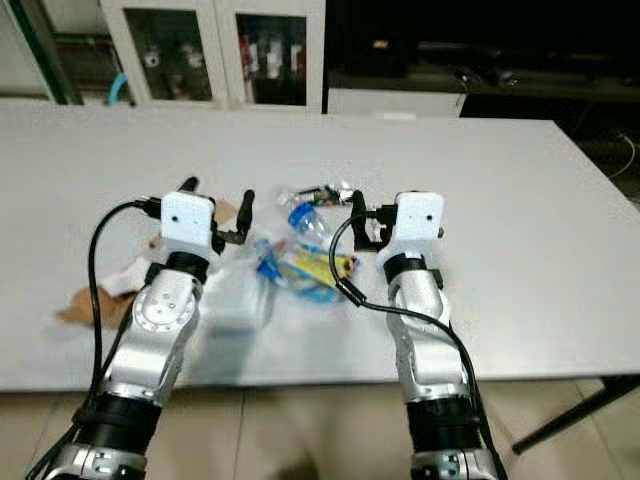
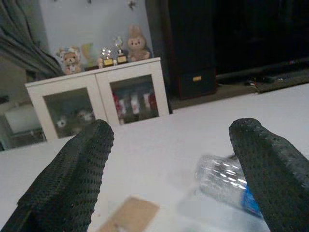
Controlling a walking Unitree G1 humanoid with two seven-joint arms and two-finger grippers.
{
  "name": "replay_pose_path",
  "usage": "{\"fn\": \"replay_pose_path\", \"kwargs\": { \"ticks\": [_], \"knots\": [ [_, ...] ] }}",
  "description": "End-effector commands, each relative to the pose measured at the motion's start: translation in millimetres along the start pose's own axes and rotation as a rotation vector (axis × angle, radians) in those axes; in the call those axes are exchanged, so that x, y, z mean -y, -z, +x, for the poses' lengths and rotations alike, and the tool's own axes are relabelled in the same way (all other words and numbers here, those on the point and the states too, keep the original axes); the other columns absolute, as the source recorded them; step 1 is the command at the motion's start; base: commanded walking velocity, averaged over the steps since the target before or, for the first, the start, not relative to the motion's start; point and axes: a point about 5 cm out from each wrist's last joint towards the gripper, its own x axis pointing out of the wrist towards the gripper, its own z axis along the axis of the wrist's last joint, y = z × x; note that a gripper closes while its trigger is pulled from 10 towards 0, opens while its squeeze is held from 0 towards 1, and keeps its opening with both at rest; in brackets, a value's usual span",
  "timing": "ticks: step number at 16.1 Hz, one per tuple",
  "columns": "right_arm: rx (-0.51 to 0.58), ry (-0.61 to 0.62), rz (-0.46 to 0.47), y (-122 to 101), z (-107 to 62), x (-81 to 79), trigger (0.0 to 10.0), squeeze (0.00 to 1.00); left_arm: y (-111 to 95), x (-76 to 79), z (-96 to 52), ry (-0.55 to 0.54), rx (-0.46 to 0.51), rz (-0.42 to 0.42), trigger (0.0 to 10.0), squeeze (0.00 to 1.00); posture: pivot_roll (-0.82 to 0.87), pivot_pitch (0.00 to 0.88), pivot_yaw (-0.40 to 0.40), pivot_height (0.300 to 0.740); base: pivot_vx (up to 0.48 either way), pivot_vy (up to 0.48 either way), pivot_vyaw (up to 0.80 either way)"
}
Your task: Picking trash to rubbish bin
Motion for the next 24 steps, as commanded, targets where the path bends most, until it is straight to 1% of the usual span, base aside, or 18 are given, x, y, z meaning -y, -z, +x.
{"fn": "replay_pose_path", "kwargs": {
  "ticks": [1, 3, 4, 7, 8, 9, 10, 12, 14, 15, 16, 18, 19, 20, 21, 23, 24],
  "knots": [
    [0.003, -0.022, 0.017, -2, 0.8, -7.0, 10.0, 0.00, -3, -6.8, 0.9, -0.016, 0.014, 0.010, 10.0, 0.00, 0.00, 0.045, -0.040, 0.740, 0.000, 0.000, 0.00],
    [0.005, -0.022, 0.016, -2, 1.2, -6.7, 10.0, 0.00, -9, -8.2, 3.2, -0.019, 0.032, 0.009, 10.0, 0.00, 0.00, 0.044, -0.041, 0.740, 0.000, 0.000, 0.00],
    [0.006, -0.020, 0.015, -3, 1.8, -6.3, 10.0, 0.00, -17, -9.9, 7.1, -0.011, 0.061, 0.014, 10.0, 0.00, 0.00, 0.043, -0.041, 0.740, 0.000, 0.000, 0.00],
    [0.006, -0.020, 0.015, -3, 2.4, -5.9, 10.0, 0.00, -28, -9.3, 13.5, 0.131, 0.075, 0.053, 10.0, 0.00, 0.00, 0.046, -0.042, 0.740, 0.000, 0.000, 0.00],
    [0.005, -0.020, 0.015, -3, 2.4, -5.7, 10.0, 0.00, -29, -9.5, 14.0, 0.153, 0.092, 0.070, 10.0, 0.00, 0.00, 0.047, -0.042, 0.740, 0.000, 0.000, 0.00],
    [0.001, -0.021, 0.012, -2, 2.2, -5.0, 10.0, 0.00, -33, -12.9, 14.8, 0.196, 0.111, 0.099, 10.0, 0.00, 0.00, 0.046, -0.041, 0.740, 0.000, 0.000, 0.00],
    [-0.005, -0.021, 0.010, -1, 2.1, -3.9, 10.0, 0.00, -41, -19.8, 14.6, 0.265, 0.101, 0.114, 10.0, 0.00, 0.00, 0.048, -0.040, 0.740, 0.000, 0.000, 0.00],
    [-0.011, -0.017, 0.009, 0, 1.4, -1.1, 10.0, 0.00, -42, -27.7, 7.2, 0.398, 0.027, 0.051, 10.0, 0.00, 0.01, 0.053, -0.039, 0.740, 0.000, 0.000, 0.00],
    [-0.016, -0.018, 0.007, 1, 0.8, -1.0, 10.0, 0.00, -37, -37.3, 5.8, 0.405, -0.017, 0.038, 10.0, 0.00, 0.01, 0.054, -0.041, 0.740, 0.000, 0.000, 0.00],
    [-0.021, -0.021, 0.007, 2, 0.3, -1.3, 10.0, 0.00, -32, -44.9, 4.3, 0.414, -0.056, 0.020, 10.0, 0.00, 0.01, 0.059, -0.043, 0.740, 0.000, 0.000, 0.00],
    [-0.027, -0.027, 0.008, 3, -0.4, -2.2, 10.0, 0.00, -27, -49.7, -1.3, 0.482, -0.110, -0.036, 10.0, 0.00, 0.01, 0.062, -0.045, 0.740, 0.000, 0.000, 0.00],
    [-0.035, -0.037, 0.009, 4, -0.7, -3.6, 10.0, 0.00, -26, -51.3, -6.3, 0.528, -0.138, -0.069, 10.0, 0.00, 0.01, 0.061, -0.046, 0.740, 0.000, 0.000, 0.00],
    [-0.038, -0.045, 0.012, 5, -0.8, -4.8, 10.0, 0.00, -27, -52.9, -11.9, 0.578, -0.152, -0.127, 10.0, 0.00, 0.01, 0.062, -0.047, 0.740, 0.000, 0.000, 0.00],
    [-0.044, -0.060, 0.013, 5, -0.8, -5.8, 10.0, 0.00, -28, -56.0, -15.5, 0.606, -0.153, -0.171, 10.0, 0.00, 0.01, 0.064, -0.047, 0.740, 0.000, 0.000, 0.00],
    [-0.047, -0.074, 0.013, 5, -1.1, -6.7, 10.0, 0.00, -28, -59.6, -18.0, 0.623, -0.163, -0.165, 10.0, 0.00, 0.01, 0.063, -0.048, 0.740, 0.000, 0.000, 0.00],
    [-0.055, -0.083, 0.011, 6, -1.7, -5.3, 10.0, 0.00, -24, -68.8, -19.7, 0.608, -0.177, -0.126, 10.0, 0.00, 0.01, 0.064, -0.047, 0.740, 0.000, 0.000, 0.00],
    [-0.071, -0.094, -0.009, 8, -1.9, -1.4, 10.0, 0.00, -23, -67.3, -27.9, 0.690, -0.219, -0.157, 10.0, 0.00, 0.01, 0.062, -0.047, 0.740, 0.000, 0.000, 0.00]
  ]
}}
